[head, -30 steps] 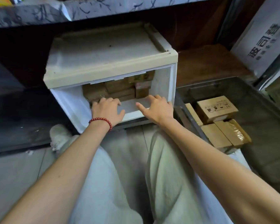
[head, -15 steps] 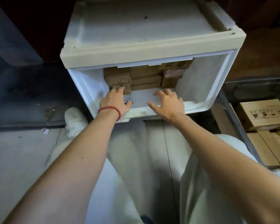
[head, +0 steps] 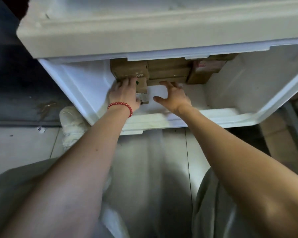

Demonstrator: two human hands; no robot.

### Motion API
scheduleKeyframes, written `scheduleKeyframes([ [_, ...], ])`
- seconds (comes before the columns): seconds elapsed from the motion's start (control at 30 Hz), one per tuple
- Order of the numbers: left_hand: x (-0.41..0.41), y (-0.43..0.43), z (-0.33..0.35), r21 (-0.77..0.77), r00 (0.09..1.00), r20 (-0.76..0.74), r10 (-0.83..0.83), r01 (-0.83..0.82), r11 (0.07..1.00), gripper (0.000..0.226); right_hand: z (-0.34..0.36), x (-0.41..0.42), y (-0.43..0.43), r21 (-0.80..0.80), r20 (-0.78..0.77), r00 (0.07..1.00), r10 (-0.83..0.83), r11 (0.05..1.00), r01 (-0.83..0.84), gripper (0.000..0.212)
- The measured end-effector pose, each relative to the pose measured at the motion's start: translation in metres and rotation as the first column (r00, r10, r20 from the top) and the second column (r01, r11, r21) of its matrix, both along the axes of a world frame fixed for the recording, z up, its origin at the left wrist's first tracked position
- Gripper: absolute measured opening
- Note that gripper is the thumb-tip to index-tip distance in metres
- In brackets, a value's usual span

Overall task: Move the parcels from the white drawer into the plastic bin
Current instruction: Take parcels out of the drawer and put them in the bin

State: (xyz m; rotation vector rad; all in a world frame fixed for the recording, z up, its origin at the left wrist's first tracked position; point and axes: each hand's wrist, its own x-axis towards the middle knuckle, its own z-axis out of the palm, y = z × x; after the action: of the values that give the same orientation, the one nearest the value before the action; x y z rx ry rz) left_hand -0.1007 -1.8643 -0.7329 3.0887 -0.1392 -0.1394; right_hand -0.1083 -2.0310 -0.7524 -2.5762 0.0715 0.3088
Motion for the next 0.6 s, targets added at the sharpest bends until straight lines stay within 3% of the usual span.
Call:
scheduleKeyframes([
  [0.13, 0.006, -0.007, -0.003, 0.058, 1.0, -0.008, 0.007, -0.007, 0.998, 0.078, -0.007, 0.004, -0.002, 0.029, -0.022, 1.0, -0.01, 1.0, 0.011, 0.065],
  [0.27, 0.003, -0.004, -0.001, 0.225, 0.998, -0.002, -0.063, 0.061, 0.972, 0.059, -0.009, -0.001, -0.009, 0.061, -0.019, 1.0, 0.003, 0.998, -0.002, 0.067],
  [0.43, -0.013, -0.012, 0.02, 0.006, 1.0, 0.007, -0.012, 0.012, 1.0, 0.055, 0.009, -0.013, -0.021, 0.104, 0.023, 0.999, -0.032, 0.994, 0.03, 0.073],
  [0.6, -0.039, -0.016, 0.072, -0.159, 0.997, 0.035, -0.066, 0.07, 0.985, 0.061, 0.038, -0.046, -0.032, 0.197, 0.076, 0.994, -0.079, 0.978, 0.063, 0.075],
])
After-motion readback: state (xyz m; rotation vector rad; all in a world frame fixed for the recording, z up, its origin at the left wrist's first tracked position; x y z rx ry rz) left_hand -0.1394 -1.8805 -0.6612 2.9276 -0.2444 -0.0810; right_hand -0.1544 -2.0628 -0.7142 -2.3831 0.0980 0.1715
